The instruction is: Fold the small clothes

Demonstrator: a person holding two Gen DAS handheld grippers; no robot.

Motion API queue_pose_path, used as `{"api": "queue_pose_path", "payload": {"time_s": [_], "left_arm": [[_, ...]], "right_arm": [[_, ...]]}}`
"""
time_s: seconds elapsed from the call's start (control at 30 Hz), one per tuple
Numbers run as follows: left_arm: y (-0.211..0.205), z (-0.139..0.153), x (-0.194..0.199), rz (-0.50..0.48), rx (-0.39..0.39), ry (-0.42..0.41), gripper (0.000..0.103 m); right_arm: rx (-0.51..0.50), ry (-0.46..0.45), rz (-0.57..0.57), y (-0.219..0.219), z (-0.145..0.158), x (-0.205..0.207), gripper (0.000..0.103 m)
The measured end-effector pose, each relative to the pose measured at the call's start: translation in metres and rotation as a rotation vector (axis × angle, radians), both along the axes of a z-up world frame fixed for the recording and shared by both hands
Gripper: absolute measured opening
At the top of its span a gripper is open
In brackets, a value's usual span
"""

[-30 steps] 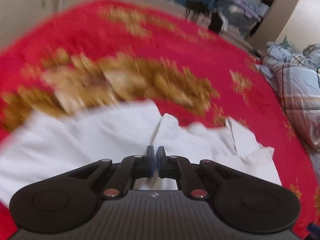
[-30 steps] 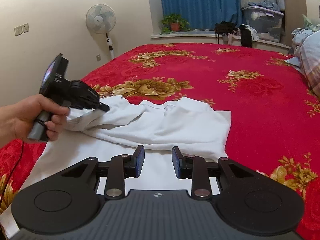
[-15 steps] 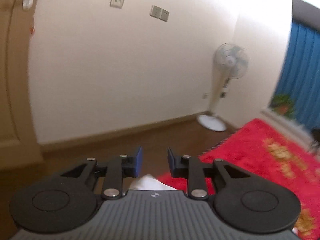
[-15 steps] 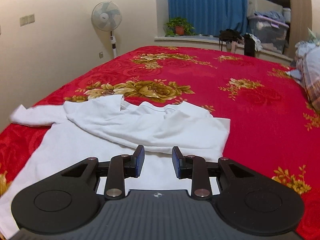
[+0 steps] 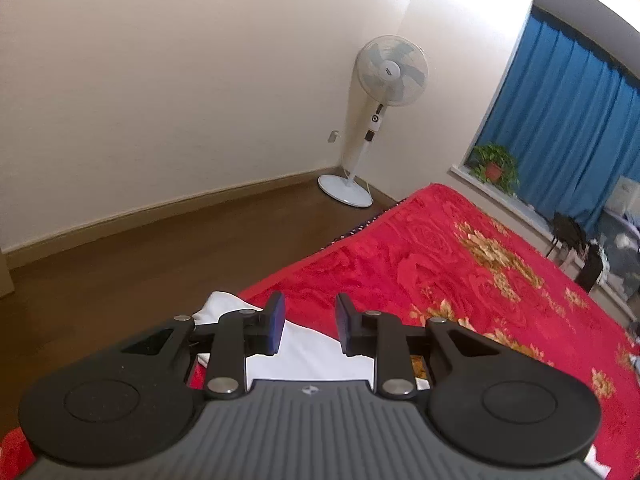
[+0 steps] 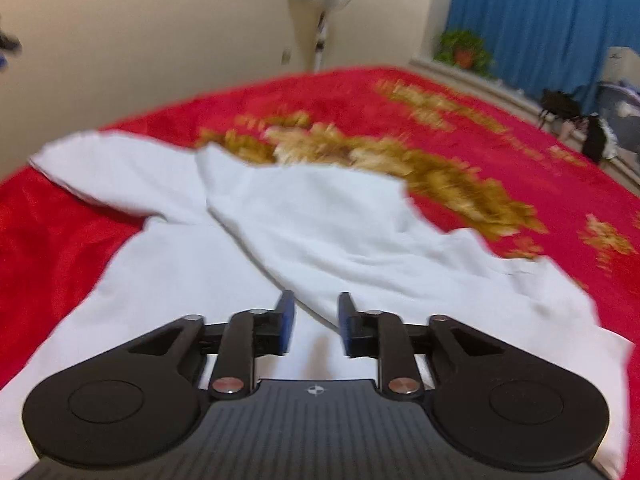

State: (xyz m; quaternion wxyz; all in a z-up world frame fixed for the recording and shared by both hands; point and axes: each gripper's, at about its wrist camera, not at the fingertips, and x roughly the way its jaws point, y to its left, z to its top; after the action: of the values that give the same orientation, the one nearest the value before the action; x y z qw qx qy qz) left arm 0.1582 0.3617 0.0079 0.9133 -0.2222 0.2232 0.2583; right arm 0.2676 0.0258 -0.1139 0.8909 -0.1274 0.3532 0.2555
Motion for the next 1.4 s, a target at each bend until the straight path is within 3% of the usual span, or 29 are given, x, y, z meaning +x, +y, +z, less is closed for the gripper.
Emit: {"api": "queue_pose_path", "payload": {"time_s": [0.17,0.23,0.27,0.4,0.5,0.6,0.7,0.77,0.83,0.9,0.97,1.1,1.23,1.37,1.4], "left_arm": [[0.001,-0.006,0.007,-0.023,0.019,0.011,0.029],[0.002,-0.006,0.012,-0.031,0.028,0.011,0.029],[0.001,-0.006,0.010,-0.034,0.030,0.012,0.029],[-0.001,-0.006,0.008,-0.047,0.042,0.019,0.029],[-0.004,-0.006,0.010,-0.061,0.040,0.025,0.029],[-0.011,-0.007,0.013,-0.084,0.053,0.026,0.029],[-0.023,-0.009,0.015,-0.128,0.073,0.035,0.029],[-0.032,-0.014,0.019,-0.162,0.071,0.047,0.029],[-0.040,-0.019,0.024,-0.186,0.060,0.059,0.029],[-0.049,-0.024,0.028,-0.213,0.048,0.071,0.029],[-0.056,-0.028,0.033,-0.236,0.032,0.080,0.029],[-0.069,-0.032,0.039,-0.264,0.018,0.085,0.029],[-0.082,-0.038,0.048,-0.285,0.030,0.099,0.029],[-0.090,-0.044,0.056,-0.299,0.014,0.118,0.029],[-0.092,-0.046,0.057,-0.305,0.013,0.121,0.029]], "right_arm": [[-0.120,-0.048,0.055,0.052,-0.024,0.021,0.028],[-0.140,-0.056,0.086,0.058,-0.022,0.025,0.011],[-0.138,-0.055,0.089,0.056,-0.019,0.027,0.005],[-0.051,-0.061,0.079,0.019,0.009,0.032,0.003],[0.112,-0.059,-0.038,-0.051,0.050,0.038,0.003],[0.290,-0.069,-0.206,-0.159,0.083,0.040,0.003],[0.406,-0.108,-0.470,-0.292,0.090,0.032,0.004],[0.446,-0.158,-0.707,-0.377,0.077,0.017,0.004],[0.452,-0.158,-1.029,-0.459,0.047,-0.004,0.004],[0.421,-0.069,-1.322,-0.524,0.010,-0.021,0.008],[0.493,-0.004,-1.487,-0.568,-0.021,-0.046,0.008],[0.703,0.125,-1.497,-0.604,-0.055,-0.071,0.008],[0.704,0.107,-1.516,-0.616,-0.056,-0.081,0.032],[0.743,0.123,-1.512,-0.636,-0.064,-0.082,0.032],[0.745,0.117,-1.514,-0.641,-0.065,-0.079,0.027]]}}
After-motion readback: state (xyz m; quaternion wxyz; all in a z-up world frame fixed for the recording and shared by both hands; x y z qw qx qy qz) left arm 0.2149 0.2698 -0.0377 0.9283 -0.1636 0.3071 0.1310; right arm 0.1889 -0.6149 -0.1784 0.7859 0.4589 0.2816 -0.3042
